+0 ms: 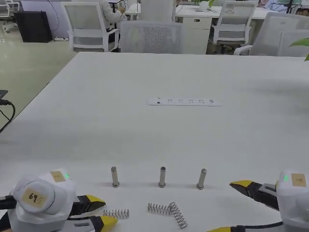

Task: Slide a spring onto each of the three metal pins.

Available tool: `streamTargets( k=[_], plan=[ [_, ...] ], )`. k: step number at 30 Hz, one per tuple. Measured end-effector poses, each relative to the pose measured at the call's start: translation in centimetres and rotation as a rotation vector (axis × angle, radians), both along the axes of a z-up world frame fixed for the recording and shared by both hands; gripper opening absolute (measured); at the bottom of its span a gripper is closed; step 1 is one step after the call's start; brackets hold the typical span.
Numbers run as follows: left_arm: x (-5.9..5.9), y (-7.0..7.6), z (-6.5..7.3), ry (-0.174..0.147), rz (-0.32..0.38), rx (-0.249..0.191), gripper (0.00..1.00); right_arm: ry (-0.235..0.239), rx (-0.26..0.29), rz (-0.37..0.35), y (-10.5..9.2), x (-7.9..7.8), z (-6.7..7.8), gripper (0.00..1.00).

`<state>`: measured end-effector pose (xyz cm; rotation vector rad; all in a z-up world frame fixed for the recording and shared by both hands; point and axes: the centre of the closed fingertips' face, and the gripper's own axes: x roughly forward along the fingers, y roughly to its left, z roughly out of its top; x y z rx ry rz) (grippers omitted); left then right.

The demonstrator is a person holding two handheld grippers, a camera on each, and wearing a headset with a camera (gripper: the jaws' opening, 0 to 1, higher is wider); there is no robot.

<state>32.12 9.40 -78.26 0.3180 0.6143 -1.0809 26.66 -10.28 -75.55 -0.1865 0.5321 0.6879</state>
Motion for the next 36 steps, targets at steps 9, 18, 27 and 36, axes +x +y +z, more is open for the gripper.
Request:
streamTargets(
  k=[9,18,27,36],
  plan=[
    [0.00,-0.29,-0.35,-0.009,-0.021,0.007,0.18,0.000,0.002,0.003,0.10,-0.04,0.00,0.77],
    [0.00,-0.46,-0.47,-0.008,-0.032,0.012,0.15,0.000,0.003,0.002,0.10,-0.03,-0.07,0.77],
    [-0.15,-0.38,-0.53,-0.004,-0.037,0.016,0.11,0.001,0.003,0.002,0.07,-0.02,-0.12,0.77],
    [-0.34,-0.30,-0.42,0.000,-0.032,0.015,0.05,0.004,0.002,0.005,0.11,-0.07,-0.11,0.77]
  ],
)
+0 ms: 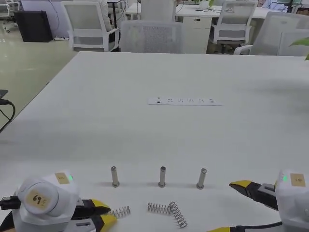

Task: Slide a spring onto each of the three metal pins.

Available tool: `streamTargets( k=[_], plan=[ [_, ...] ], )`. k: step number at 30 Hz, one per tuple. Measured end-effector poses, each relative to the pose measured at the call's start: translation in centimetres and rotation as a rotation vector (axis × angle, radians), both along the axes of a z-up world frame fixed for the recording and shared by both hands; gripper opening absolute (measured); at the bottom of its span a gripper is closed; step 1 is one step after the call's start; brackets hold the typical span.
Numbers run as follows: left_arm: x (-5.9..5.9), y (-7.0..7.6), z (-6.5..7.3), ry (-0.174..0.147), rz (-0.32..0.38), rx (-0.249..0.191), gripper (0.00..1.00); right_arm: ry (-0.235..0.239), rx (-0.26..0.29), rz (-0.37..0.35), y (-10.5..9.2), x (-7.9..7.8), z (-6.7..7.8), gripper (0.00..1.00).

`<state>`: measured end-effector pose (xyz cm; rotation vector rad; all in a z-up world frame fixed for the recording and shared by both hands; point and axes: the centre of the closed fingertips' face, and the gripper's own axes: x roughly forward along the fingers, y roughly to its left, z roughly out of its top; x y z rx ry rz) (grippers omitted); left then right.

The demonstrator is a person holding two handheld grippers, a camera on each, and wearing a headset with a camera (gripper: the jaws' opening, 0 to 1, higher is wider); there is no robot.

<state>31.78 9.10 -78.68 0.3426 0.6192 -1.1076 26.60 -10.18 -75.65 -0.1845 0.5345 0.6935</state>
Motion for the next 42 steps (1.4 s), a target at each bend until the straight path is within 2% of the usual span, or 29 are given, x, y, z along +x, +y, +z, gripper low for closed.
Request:
streamTargets(
  k=[6,17,25,42],
  plan=[
    [-0.2,0.1,-0.1,-0.007,-0.007,0.010,0.09,-0.001,0.000,0.001,0.0,0.0,0.1,0.77],
    [0.1,0.1,-0.3,-0.022,-0.007,0.024,0.03,-0.002,0.000,0.002,0.1,0.0,0.1,0.77],
    [0.0,0.1,0.0,-0.032,-0.017,0.027,0.03,-0.004,0.001,0.000,0.0,0.0,0.2,0.77],
    [-1.2,-1.4,3.1,-0.077,-0.087,-0.016,0.03,-0.033,0.006,-0.009,-0.4,0.0,1.5,0.76]
  ],
)
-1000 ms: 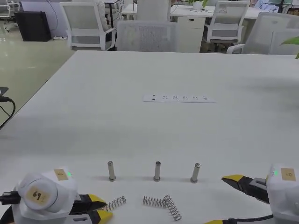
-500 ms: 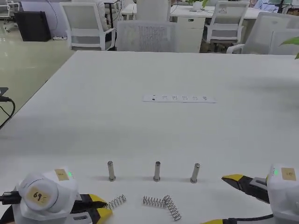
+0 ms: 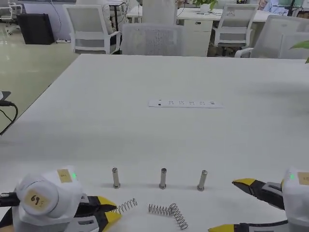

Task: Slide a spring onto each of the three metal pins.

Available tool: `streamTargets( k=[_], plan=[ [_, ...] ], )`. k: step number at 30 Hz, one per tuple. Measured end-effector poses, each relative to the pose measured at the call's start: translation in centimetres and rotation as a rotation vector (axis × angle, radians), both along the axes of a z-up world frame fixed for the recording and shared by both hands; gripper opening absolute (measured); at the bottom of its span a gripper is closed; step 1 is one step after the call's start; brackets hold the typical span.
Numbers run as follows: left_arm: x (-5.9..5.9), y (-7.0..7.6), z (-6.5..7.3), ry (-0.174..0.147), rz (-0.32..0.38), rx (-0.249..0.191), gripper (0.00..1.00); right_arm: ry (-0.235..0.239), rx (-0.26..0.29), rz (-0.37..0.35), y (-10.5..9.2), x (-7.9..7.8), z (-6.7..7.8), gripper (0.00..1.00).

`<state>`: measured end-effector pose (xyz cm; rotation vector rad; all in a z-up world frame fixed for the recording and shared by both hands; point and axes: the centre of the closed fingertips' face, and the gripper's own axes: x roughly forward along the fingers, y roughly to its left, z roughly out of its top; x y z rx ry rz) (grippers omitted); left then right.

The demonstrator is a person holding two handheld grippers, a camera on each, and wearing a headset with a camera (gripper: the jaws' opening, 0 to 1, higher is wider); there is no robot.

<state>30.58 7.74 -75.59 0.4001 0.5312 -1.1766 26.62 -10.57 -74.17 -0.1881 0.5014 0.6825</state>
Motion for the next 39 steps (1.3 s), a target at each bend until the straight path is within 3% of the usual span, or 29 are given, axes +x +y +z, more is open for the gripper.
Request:
streamTargets(
  k=[11,15,23,39],
  plan=[
    [-0.6,-0.5,0.5,-0.007,-0.035,-0.013,0.03,-0.005,0.010,0.032,0.7,-0.6,1.1,0.71],
    [-0.8,-0.7,0.8,-0.011,-0.046,-0.018,0.03,0.000,0.021,0.053,1.2,-0.8,1.4,0.62],
    [-1.5,-1.5,1.7,-0.024,-0.086,-0.032,0.02,0.044,0.033,0.151,3.1,-1.4,1.9,0.49],
    [-2.4,-2.8,3.0,-0.043,-0.137,-0.051,0.02,0.043,0.023,0.293,6.4,-0.3,3.2,0.37]
  ],
)
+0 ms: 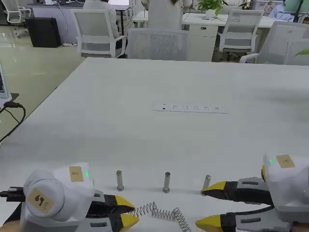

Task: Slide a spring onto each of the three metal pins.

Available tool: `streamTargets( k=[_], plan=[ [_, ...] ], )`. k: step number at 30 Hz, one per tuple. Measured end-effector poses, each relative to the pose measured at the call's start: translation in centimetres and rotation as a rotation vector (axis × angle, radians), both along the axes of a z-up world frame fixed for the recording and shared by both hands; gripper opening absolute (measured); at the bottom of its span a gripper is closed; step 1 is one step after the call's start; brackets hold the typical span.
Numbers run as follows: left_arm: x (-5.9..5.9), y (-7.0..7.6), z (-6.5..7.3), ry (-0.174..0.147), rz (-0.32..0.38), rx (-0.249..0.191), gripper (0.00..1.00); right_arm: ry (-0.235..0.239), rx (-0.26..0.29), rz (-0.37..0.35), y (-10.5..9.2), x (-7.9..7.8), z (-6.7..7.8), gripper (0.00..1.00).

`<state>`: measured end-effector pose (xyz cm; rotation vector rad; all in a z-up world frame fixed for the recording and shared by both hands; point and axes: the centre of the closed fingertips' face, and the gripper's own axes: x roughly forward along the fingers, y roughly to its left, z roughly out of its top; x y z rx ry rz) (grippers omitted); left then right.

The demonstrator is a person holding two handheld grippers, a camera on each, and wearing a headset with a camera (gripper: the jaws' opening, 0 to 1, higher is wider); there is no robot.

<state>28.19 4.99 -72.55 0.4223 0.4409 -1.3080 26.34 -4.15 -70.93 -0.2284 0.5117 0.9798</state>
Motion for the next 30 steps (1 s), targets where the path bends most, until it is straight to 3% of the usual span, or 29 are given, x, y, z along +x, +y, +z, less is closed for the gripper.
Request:
streamTargets(
  k=[16,30],
  plan=[
    [-0.5,-1.4,0.4,-0.009,-0.050,-0.006,0.02,0.018,0.006,0.117,3.5,0.8,0.1,0.32],
    [-1.6,-2.4,1.2,-0.022,-0.092,-0.021,0.02,0.041,0.008,0.188,5.4,0.3,-0.4,0.26]
  ],
)
